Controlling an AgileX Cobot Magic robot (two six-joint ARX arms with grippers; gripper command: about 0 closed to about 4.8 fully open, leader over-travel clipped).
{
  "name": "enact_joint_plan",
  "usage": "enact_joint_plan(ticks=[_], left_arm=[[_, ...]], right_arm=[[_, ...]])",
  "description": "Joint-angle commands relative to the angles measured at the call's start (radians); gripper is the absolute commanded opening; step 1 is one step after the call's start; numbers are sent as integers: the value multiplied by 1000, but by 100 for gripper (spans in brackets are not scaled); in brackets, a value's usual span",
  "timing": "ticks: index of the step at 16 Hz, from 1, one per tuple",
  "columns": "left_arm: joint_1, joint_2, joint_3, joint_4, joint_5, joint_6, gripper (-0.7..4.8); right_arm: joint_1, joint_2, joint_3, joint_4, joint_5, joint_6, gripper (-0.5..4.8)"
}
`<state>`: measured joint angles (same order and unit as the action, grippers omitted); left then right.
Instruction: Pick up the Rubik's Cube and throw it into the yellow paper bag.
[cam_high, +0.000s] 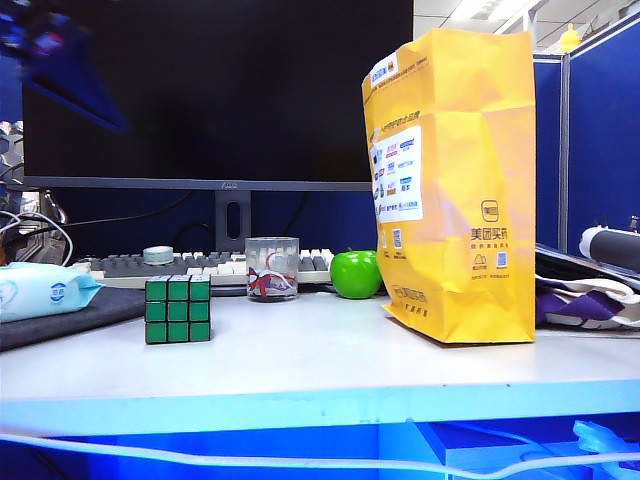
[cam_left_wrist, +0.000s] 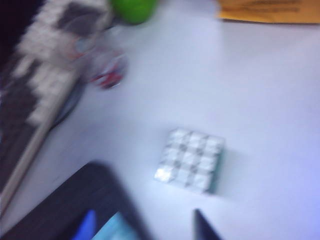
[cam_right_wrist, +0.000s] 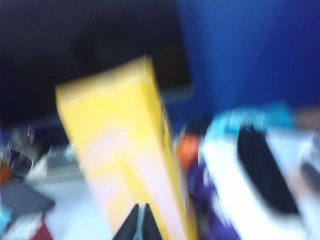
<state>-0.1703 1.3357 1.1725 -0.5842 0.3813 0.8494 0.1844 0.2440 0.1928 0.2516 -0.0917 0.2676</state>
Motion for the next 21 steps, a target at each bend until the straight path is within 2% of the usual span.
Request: enact_joint_plan(ticks=[1, 2, 3, 4, 6, 7, 9, 11, 13, 15, 17, 21], left_arm=[[-23, 40, 4, -13, -27, 14, 382], [-29, 55, 4, -21, -39, 15, 382], [-35, 72, 4, -31, -66, 16, 397], [-43, 88, 4, -34, -71, 15, 444], [-43, 115, 4, -44, -72, 14, 468], [-44, 137, 4, -46, -75, 12, 469], [-45, 165, 4, -48, -74, 11, 479], [-49, 188, 4, -42, -69, 13, 479], [-60, 222, 4, -5, -67, 15, 479], [-85, 254, 5, 32, -64, 16, 479], [-120, 308, 18, 55, -95, 61, 479], [-124, 453, 130, -17, -137, 61, 479]], right_arm=[[4, 298, 204, -14, -83, -10, -2], [3, 395, 277, -46, -137, -10, -2], [5, 510, 374, -100, -265, -10, -2], [10, 607, 455, -132, -378, -10, -2], [11, 744, 587, -227, -514, -14, -2], [24, 800, 647, -302, -592, -58, -2], [24, 832, 702, -449, -614, -124, -1], [24, 835, 730, -558, -703, -160, -2], [24, 831, 732, -586, -803, -159, -2], [34, 831, 734, -626, -845, -164, -2], [34, 831, 735, -661, -859, -169, -1], [34, 831, 735, -668, -937, -172, -1]])
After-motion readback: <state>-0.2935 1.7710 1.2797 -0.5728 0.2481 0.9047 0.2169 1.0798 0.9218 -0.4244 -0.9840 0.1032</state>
